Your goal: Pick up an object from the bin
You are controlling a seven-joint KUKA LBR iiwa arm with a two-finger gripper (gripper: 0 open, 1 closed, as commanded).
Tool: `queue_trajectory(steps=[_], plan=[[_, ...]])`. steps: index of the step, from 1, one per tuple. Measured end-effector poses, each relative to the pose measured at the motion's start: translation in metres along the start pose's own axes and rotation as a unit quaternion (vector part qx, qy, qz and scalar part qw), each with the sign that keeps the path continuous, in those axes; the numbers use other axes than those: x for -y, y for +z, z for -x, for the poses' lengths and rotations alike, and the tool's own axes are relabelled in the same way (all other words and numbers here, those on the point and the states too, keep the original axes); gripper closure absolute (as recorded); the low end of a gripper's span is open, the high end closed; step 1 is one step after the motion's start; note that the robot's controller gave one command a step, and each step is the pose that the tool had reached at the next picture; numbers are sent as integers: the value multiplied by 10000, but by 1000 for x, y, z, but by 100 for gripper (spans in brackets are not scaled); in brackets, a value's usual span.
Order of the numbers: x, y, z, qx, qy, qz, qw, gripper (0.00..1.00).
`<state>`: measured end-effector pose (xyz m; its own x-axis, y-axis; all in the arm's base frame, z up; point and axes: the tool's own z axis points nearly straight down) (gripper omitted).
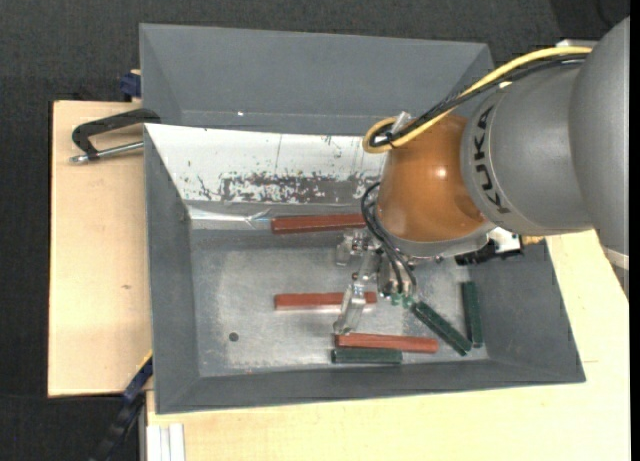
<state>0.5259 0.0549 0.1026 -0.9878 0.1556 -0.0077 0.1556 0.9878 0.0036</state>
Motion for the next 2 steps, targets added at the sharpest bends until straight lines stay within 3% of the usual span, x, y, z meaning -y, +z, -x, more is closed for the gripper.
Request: queue_trajectory(steps=[1,2], plan=[[7,29,0,-51,-37,-12,10000,0],[0,31,-8,-40,102,-13,9999,0]])
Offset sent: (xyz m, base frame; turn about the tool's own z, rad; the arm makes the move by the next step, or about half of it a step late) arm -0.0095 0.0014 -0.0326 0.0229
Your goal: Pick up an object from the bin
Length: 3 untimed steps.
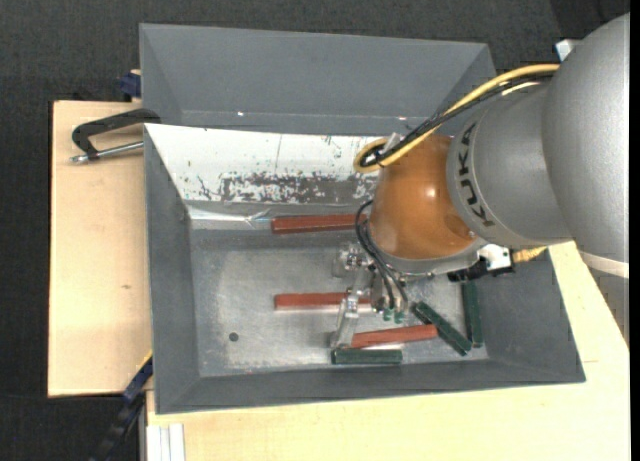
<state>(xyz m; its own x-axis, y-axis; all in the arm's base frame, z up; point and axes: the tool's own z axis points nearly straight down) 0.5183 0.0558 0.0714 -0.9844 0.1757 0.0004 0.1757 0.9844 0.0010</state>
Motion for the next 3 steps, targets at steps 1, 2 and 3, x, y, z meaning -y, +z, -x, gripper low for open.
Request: queue_trajectory(steps=[1,2,3], plan=[[4,-3,7,21,-119,7,9999,0],[0,-3,2,4,-2,-4,10000,100],[0,-3,2,4,-2,-4,10000,100]])
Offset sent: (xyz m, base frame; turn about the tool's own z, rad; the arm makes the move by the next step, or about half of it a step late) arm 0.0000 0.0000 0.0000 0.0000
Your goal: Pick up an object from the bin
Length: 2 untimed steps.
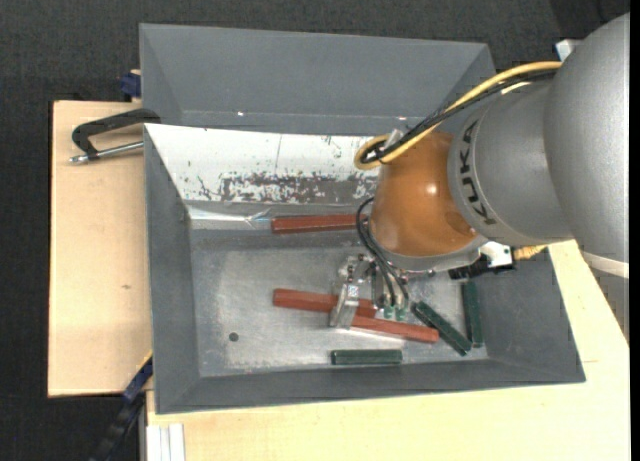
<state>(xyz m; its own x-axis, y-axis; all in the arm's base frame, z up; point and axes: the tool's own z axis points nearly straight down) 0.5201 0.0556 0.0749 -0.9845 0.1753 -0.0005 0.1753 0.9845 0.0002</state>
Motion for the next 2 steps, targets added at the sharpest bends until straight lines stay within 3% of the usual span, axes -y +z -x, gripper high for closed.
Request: queue_trajectory(steps=[2], plan=[[0,-11,-1,-1,0,3,10000,100]])
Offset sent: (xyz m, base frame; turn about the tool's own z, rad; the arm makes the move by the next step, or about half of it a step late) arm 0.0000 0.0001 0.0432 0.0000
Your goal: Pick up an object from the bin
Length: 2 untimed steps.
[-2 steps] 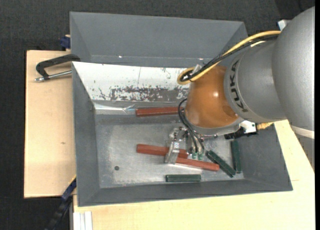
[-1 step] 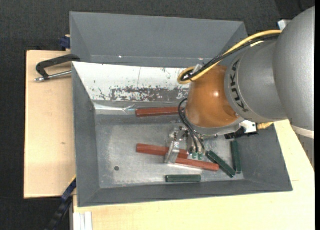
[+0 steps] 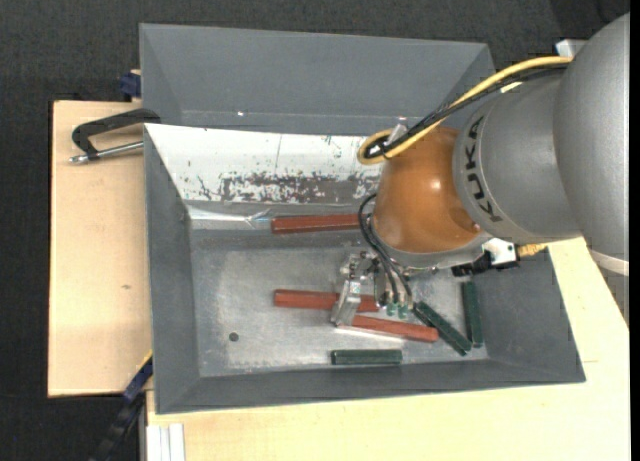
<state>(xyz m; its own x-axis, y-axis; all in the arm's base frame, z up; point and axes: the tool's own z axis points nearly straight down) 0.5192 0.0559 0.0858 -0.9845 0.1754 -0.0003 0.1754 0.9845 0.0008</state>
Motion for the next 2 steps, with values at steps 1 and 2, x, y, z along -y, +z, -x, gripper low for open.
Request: queue_trajectory(steps=[1,2], plan=[[0,-15,-1,-16,-2,0,10000,100],[-1,-36,0,-6,-1,3,10000,100]])
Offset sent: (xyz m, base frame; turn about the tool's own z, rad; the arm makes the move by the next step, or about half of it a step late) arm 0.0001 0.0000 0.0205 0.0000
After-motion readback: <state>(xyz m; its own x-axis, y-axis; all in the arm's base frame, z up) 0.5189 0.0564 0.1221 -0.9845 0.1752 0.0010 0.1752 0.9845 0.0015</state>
